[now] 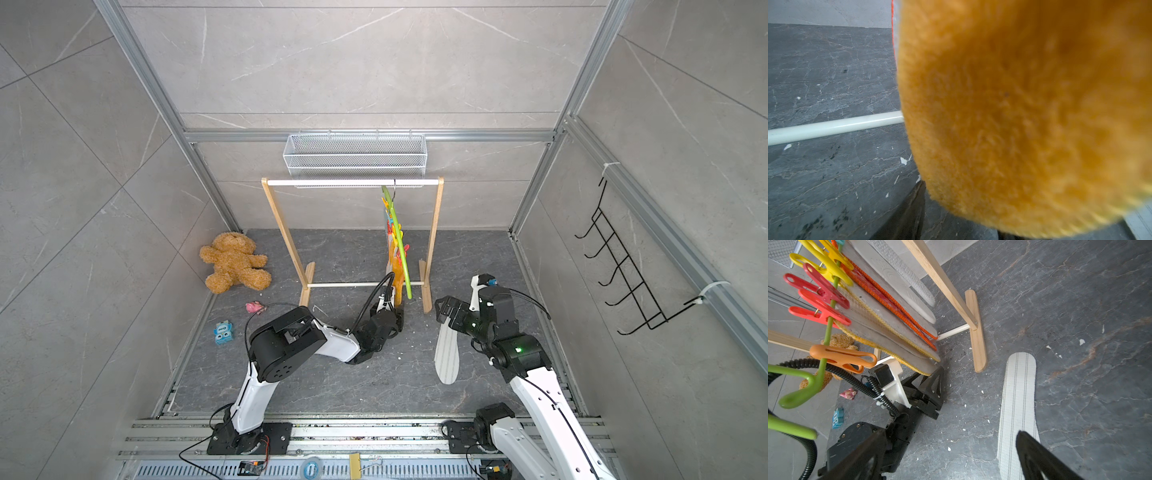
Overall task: Take the shoe insoles off the hanger
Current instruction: Remove the insole from the hanger.
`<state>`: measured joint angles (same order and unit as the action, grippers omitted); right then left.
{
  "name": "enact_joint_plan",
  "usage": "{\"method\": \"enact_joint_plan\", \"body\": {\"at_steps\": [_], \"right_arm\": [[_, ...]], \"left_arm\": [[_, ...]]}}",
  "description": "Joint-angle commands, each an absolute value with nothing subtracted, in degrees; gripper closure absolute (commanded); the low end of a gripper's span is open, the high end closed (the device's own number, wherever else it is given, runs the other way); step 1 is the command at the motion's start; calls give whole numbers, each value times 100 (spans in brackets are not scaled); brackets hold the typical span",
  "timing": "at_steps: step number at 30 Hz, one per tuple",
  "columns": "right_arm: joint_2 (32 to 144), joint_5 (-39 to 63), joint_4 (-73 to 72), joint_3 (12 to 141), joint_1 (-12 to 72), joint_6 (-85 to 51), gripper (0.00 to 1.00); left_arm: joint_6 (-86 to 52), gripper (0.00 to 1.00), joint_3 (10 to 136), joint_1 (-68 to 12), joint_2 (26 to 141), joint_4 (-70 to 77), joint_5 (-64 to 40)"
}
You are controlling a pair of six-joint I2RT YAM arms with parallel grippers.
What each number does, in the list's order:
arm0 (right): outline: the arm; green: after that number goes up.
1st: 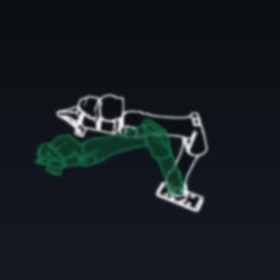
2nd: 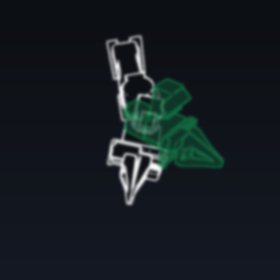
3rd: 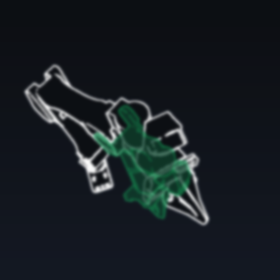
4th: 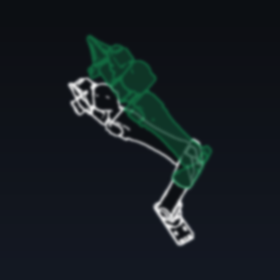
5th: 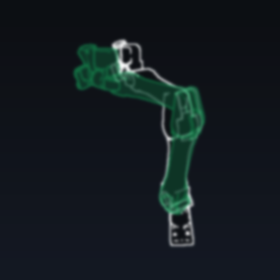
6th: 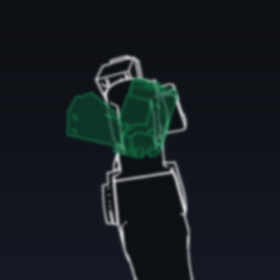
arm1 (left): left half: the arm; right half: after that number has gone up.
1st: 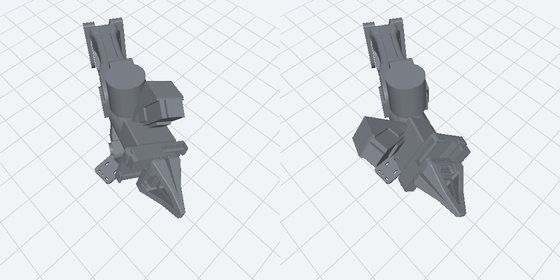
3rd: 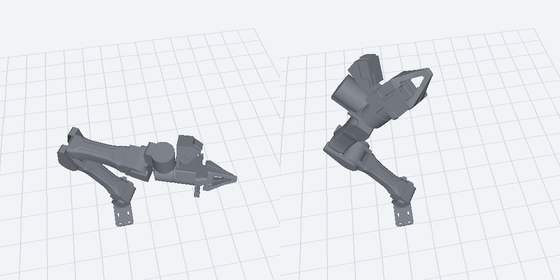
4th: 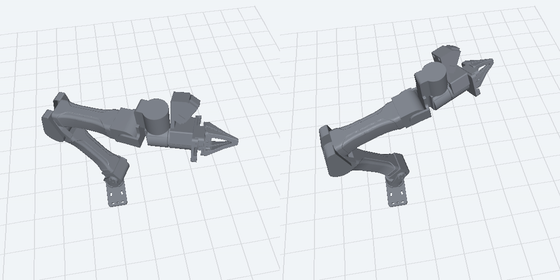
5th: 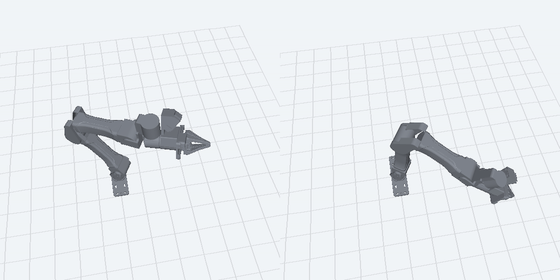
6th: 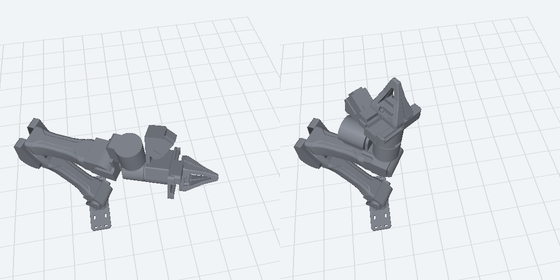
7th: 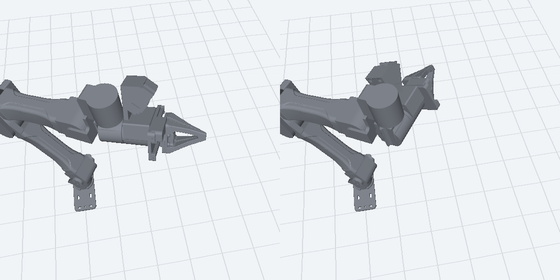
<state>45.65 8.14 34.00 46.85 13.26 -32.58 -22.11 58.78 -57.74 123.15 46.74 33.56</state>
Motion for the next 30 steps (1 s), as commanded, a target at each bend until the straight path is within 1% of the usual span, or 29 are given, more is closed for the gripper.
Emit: {"method": "enact_joint_plan", "body": {"at_steps": [1,7,15,21,23,27,30], "right_arm": [[4590,904,3380,4852,1323,-3322,0],[4582,914,3362,4852,1326,-3326,0],[4602,927,3340,4858,1321,-3341,0],[4595,923,3382,4891,1320,-3328,0],[4610,918,3407,4924,1326,-3316,0],[4640,922,3402,4959,1320,-3338,0],[4697,960,3371,4999,1323,-3380,2]], "left_arm": [[-2144,48,5767,-5748,12091,4914,3594],[-2117,55,5587,-5720,11991,4957,3647],[-2115,68,5390,-5607,11850,5054,3648],[-2103,83,5305,-5496,11695,5055,3700],[-2102,90,5270,-5455,11628,5057,3734],[-2103,100,5179,-5381,11512,5071,3750],[-2093,100,5124,-5337,11445,5071,3775]]}}
